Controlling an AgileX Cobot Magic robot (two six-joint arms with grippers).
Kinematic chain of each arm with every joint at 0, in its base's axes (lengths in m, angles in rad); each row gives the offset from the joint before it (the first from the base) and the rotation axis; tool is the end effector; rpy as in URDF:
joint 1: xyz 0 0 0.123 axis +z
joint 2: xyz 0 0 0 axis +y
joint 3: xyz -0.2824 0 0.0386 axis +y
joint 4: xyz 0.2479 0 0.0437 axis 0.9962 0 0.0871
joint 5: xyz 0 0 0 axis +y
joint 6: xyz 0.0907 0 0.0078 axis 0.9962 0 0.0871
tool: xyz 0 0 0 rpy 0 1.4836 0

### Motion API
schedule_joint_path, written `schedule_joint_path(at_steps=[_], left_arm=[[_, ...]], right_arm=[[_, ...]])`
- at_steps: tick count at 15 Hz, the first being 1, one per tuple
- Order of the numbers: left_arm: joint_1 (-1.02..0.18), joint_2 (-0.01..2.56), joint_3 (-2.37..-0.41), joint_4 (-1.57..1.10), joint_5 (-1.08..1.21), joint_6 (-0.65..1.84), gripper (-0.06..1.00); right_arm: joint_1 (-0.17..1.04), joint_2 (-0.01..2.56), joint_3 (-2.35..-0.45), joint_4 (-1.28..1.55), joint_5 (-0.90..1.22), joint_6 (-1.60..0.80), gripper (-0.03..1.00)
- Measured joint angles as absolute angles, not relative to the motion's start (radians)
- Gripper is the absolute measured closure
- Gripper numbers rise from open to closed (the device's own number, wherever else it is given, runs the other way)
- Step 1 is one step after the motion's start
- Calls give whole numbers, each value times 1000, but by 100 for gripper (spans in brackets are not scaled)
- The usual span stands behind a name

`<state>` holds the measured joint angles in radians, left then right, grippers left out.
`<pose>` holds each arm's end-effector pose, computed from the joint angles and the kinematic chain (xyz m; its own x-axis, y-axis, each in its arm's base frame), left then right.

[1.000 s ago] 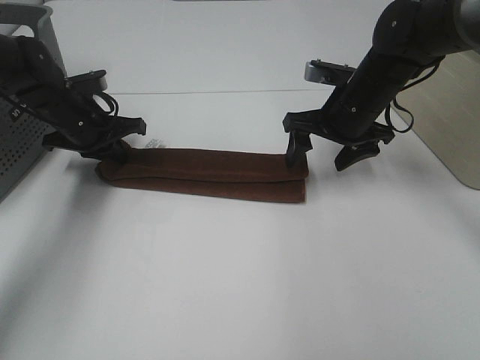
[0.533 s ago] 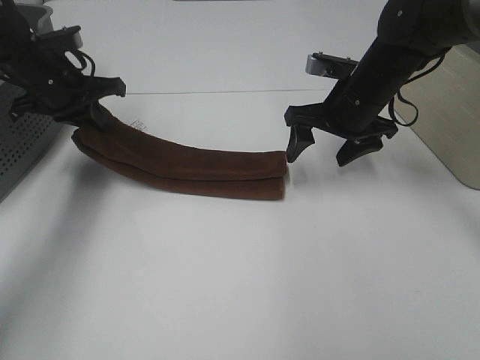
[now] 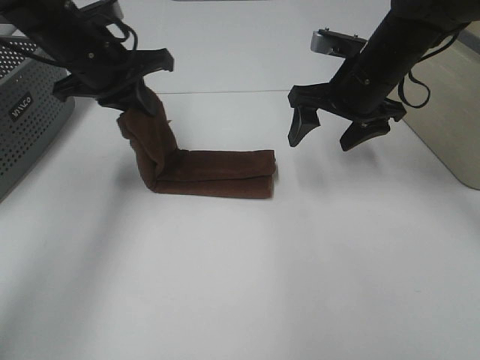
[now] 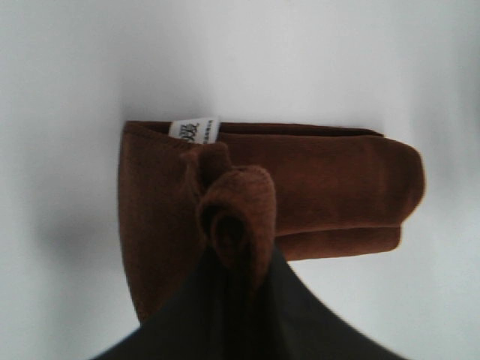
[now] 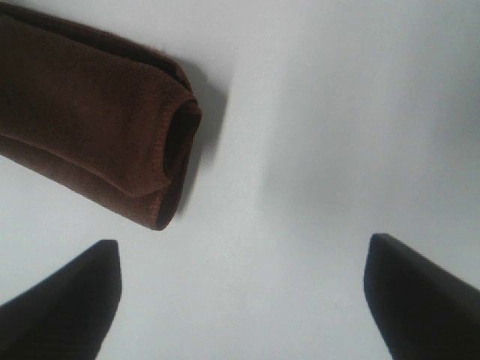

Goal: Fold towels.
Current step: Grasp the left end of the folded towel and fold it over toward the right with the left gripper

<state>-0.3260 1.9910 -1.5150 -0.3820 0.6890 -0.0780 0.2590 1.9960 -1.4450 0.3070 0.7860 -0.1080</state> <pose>0.4055 -0.1599 0.2139 -0.9167 -0.0692 -0.3936 0.0922 0.9217 -0.3768 0.3968 0.1253 0.1880 -0.9399 -0.1357 -0.3134 -0.2160 0.9470 0.2379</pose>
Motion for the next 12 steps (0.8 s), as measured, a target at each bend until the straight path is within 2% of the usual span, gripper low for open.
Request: schedule_joint_path(at_steps=[3, 4, 9, 12], left_arm=[[-415, 2015, -1528, -397, 608, -145, 87], [-433, 2042, -1544, -401, 604, -169, 84], [-506, 2132, -1606, -498, 546, -193, 49], [-517, 2135, -1606, -600, 453, -193, 42]], right_arm=[[259, 1986, -1445, 308, 810, -108, 14], [259, 1986, -1445, 309, 815, -108, 14], [259, 1986, -1445, 309, 836, -108, 14], [259, 1986, -1445, 314, 836, -108, 14]])
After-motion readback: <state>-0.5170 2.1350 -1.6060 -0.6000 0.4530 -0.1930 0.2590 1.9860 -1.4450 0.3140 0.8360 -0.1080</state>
